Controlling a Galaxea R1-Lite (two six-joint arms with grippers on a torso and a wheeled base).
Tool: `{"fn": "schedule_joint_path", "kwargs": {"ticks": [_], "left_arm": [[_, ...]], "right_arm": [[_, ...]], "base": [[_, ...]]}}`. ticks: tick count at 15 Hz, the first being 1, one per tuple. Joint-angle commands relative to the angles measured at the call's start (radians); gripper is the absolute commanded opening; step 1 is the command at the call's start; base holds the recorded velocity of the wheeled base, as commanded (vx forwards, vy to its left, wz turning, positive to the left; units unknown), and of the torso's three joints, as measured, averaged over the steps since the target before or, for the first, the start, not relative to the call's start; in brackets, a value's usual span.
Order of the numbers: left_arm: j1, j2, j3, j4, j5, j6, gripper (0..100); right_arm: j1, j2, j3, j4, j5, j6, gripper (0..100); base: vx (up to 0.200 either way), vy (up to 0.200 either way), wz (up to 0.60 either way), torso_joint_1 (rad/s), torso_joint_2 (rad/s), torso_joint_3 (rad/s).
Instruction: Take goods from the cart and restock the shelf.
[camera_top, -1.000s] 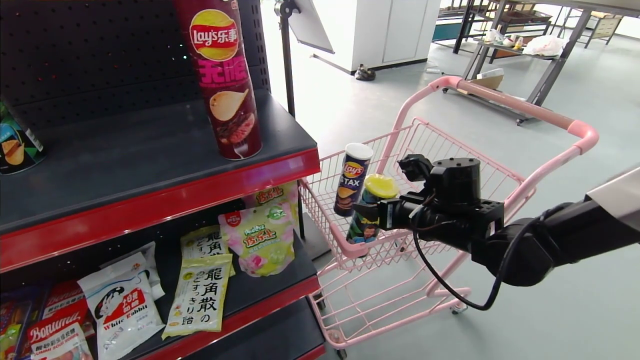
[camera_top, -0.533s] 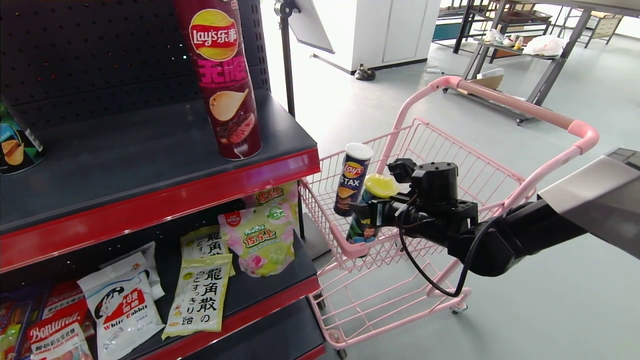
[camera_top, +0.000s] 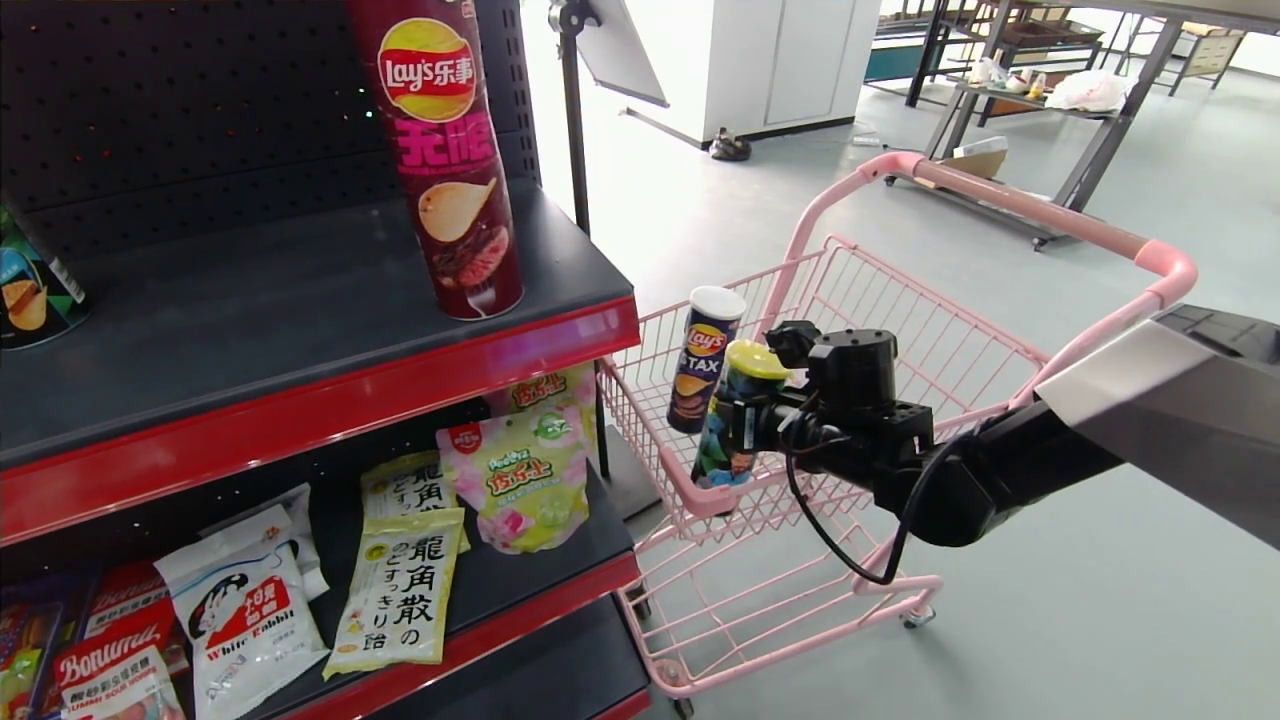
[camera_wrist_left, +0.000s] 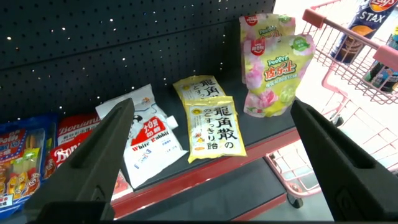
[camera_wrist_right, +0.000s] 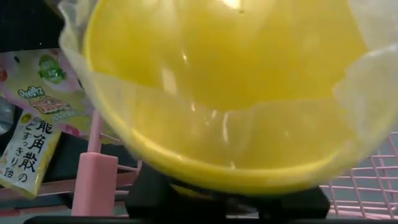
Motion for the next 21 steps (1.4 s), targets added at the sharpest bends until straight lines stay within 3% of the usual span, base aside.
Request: {"fn": "schedule_joint_path", "kwargs": {"ticks": [1,6,11,13,15,19,21], "left_arm": [[0.000,0.001,0.000,0.000,0.001,0.000,100],[0.000,0.001,0.001,0.000,0.001,-0.002,100],[0.000,0.001,0.000,0.002,0.001,0.000,100],[0.000,0.001,0.001,0.000,0.001,0.000,100],[0.000,0.001,0.001,0.002,0.001,-0.002,100],[0.000,0.001,0.001,0.002,-0.001,0.000,100],[0.000,0.001,0.001,0.000,-0.001,0.000,100]], "right_arm": [[0.001,-0.045,0.004,0.005,-0.004,-0.007,0],[-0.002,-0.265,-0.002,0.024,-0.016,-0.082,0],[-0.003,-0.555,-0.030,0.217,-0.016,-0.168,0],[-0.003,-0.713,0.062,0.323,-0.032,-0.184,0],[-0.025,-0.996,0.217,0.544,-0.062,-0.248,0],[-0.200,-1.348,0.458,0.720,-0.072,-0.254,0],[-0.280,-1.420,0.501,0.777,-0.070,-0.274,0]], "base": [[0.000,0.000,0.00,0.000,0.00,0.000],[0.000,0.000,0.00,0.000,0.00,0.000],[0.000,0.000,0.00,0.000,0.00,0.000],[0.000,0.000,0.00,0.000,0.00,0.000],[0.000,0.000,0.00,0.000,0.00,0.000],[0.000,0.000,0.00,0.000,0.00,0.000],[0.000,0.000,0.00,0.000,0.00,0.000]]}}
